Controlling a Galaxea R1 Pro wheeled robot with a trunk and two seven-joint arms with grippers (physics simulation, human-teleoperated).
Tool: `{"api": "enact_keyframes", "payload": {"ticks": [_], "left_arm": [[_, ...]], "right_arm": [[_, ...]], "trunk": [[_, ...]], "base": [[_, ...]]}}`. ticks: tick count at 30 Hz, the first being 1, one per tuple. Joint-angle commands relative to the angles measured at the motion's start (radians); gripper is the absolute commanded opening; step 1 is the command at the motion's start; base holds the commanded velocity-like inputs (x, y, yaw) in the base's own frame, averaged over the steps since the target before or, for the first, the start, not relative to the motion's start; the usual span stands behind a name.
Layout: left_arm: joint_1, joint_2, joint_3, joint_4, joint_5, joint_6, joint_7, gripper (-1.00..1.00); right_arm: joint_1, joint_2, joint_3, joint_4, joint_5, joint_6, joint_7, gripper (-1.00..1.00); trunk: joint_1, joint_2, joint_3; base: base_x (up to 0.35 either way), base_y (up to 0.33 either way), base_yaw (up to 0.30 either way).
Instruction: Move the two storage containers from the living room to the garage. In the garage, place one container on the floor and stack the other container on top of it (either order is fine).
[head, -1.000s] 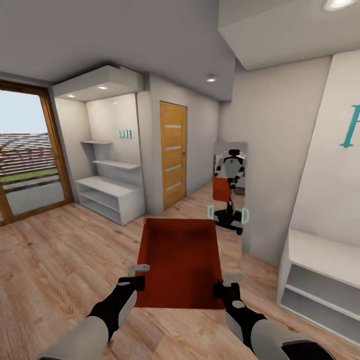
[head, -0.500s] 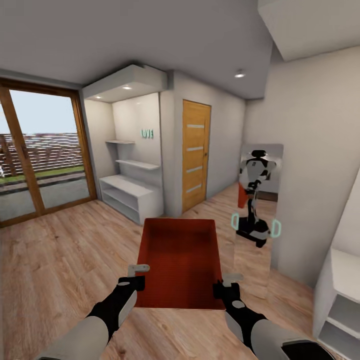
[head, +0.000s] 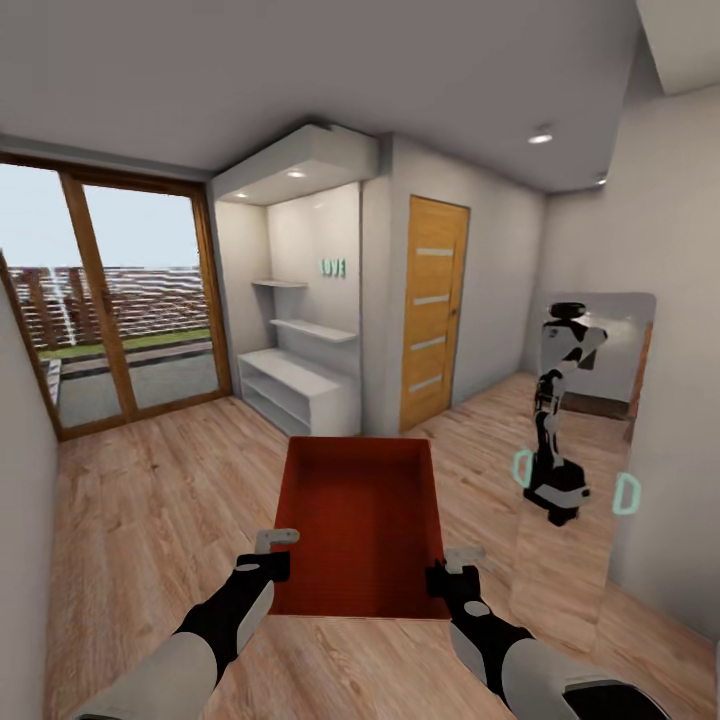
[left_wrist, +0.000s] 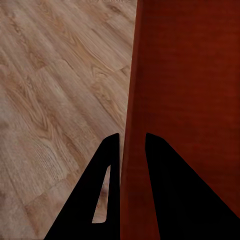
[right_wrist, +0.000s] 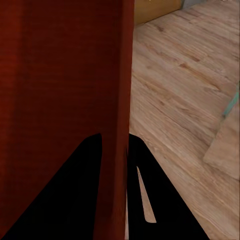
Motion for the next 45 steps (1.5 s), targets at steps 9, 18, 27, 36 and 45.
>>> {"api": "enact_keyframes", "payload": {"ticks": [9, 18, 27, 36, 45], "left_arm": [[0.0, 0.003, 0.044, 0.004, -0.018, -0.073, 0.025, -1.0], [0.0, 0.003, 0.044, 0.002, -0.018, -0.073, 0.025, -1.0], [0.0, 0.003, 0.044, 0.0, -0.018, -0.073, 0.025, -1.0], [0.0, 0.003, 0.044, -0.003, -0.018, -0.073, 0.025, -1.0], [0.0, 0.003, 0.044, -0.004, -0.018, -0.073, 0.025, -1.0]], "right_arm": [[0.0, 0.002, -0.047, 0.001, 0.014, 0.001, 0.009, -1.0], [0.0, 0.003, -0.047, 0.001, 0.014, 0.003, 0.009, -1.0], [0.0, 0.003, -0.047, 0.001, 0.014, 0.002, 0.009, -1.0], [0.0, 0.003, -0.047, 0.001, 0.015, 0.002, 0.009, -1.0], [0.0, 0.003, -0.047, 0.0, 0.014, 0.001, 0.009, -1.0]], "trunk": [[0.001, -0.001, 0.0], [0.001, -0.001, 0.0], [0.001, -0.001, 0.0], [0.001, -0.001, 0.0], [0.001, -0.001, 0.0]], "base": [[0.322, 0.0, 0.023], [0.321, 0.0, 0.0], [0.322, 0.0, 0.0], [0.322, 0.0, -0.146], [0.321, 0.0, -0.238]]}}
